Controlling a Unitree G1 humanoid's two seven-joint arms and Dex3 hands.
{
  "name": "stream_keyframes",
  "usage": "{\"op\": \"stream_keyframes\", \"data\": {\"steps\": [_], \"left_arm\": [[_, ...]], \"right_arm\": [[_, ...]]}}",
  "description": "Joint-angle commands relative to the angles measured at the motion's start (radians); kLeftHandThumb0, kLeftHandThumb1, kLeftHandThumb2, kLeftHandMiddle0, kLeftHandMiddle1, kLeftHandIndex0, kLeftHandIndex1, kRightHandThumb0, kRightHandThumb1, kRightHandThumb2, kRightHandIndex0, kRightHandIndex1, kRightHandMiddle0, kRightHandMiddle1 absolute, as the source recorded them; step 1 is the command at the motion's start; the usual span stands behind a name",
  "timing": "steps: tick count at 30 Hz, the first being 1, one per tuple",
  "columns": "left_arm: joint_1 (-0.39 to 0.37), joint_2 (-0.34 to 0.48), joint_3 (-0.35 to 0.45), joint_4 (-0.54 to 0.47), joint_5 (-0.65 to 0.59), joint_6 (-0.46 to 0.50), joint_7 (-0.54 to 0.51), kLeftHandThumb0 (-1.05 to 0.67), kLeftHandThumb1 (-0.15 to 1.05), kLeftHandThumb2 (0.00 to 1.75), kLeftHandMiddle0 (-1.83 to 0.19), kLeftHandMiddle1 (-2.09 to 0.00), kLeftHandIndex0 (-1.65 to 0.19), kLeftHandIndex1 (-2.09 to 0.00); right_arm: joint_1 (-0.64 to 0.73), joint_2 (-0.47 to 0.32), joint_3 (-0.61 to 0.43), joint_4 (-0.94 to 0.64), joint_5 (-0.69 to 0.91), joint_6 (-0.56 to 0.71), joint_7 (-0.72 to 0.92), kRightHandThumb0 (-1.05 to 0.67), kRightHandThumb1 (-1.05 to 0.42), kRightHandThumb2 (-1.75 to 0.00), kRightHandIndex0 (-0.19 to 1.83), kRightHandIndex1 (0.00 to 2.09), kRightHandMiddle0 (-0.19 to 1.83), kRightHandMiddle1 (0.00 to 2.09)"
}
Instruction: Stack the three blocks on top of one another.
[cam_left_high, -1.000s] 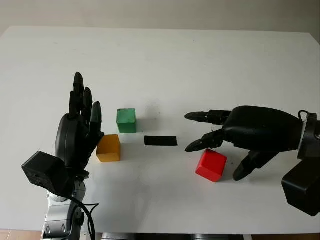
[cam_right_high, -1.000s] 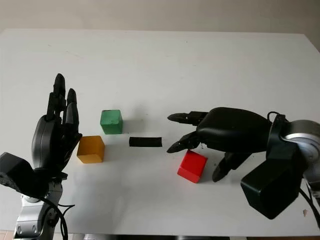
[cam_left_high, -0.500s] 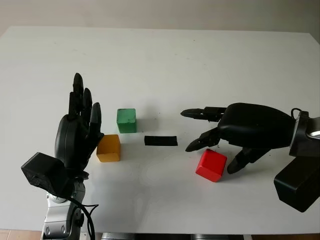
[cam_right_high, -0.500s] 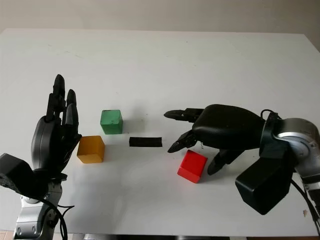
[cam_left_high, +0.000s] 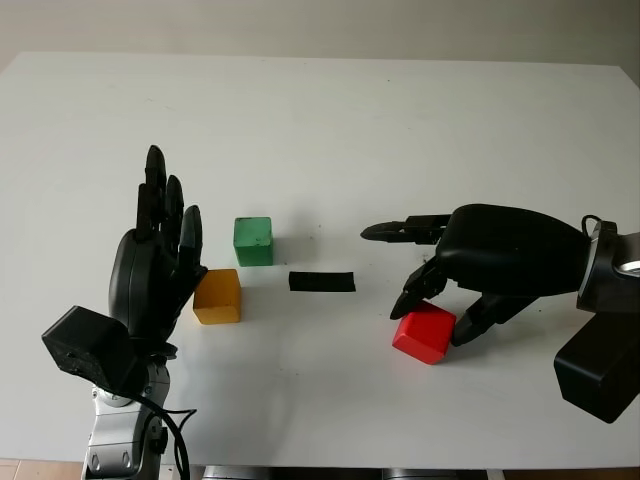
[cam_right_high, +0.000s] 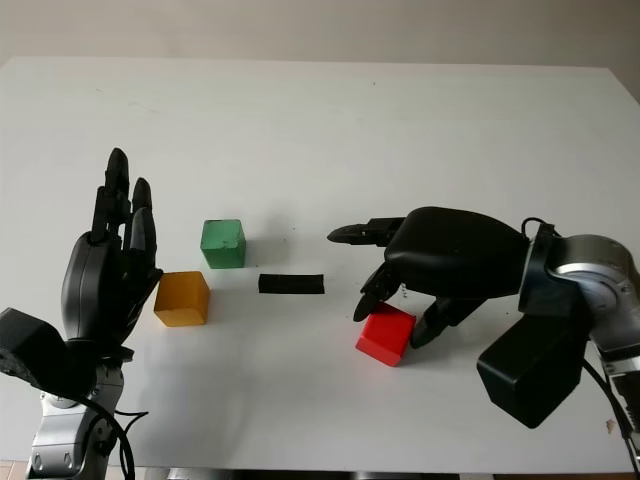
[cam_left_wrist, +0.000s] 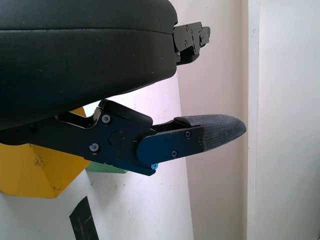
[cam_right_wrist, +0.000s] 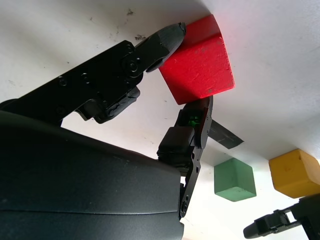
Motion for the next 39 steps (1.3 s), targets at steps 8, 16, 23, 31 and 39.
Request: {"op": "stream_keyframes", "data": {"steps": [8, 16, 23, 31, 39], "left_arm": [[0.007, 0.002, 0.002, -0.018, 0.006, 0.004, 0.006, -0.71, 1.05, 0.57, 0.14, -0.05, 0.15, -0.05], [0.0, 0.002, 0.002, -0.013, 0.007, 0.005, 0.005, -0.71, 1.05, 0.57, 0.15, -0.05, 0.15, -0.05], [-0.005, 0.001, 0.002, -0.006, -0.002, 0.001, -0.001, -0.71, 1.05, 0.57, 0.15, -0.05, 0.15, -0.05], [-0.001, 0.002, 0.002, -0.007, 0.007, -0.002, 0.004, -0.71, 1.05, 0.57, 0.14, -0.05, 0.16, -0.05], [0.006, 0.005, 0.01, 0.0, 0.004, -0.016, 0.0, -0.71, 1.05, 0.57, 0.14, -0.05, 0.16, -0.05]], "right_arm": [[-0.011, -0.007, 0.01, -0.022, 0.054, 0.042, 0.046, -0.4, -0.76, -0.06, 0.27, 0.1, 1.14, 0.26], [-0.117, 0.023, 0.0, -0.003, 0.062, 0.092, 0.038, -0.41, -0.79, -0.06, 0.25, 0.08, 1.11, 0.26], [-0.294, 0.121, 0.024, 0.123, 0.115, 0.137, 0.042, -0.4, -0.86, -0.06, 0.26, 0.07, 0.91, 0.59], [-0.412, 0.229, 0.081, 0.301, 0.058, 0.119, 0.025, -0.47, -0.94, -0.06, 0.2, 0.03, 0.46, 1.34], [-0.424, 0.325, 0.11, 0.385, 0.08, 0.248, 0.056, -0.45, -0.96, -0.05, 0.15, 0.03, 0.34, 1.49]]}}
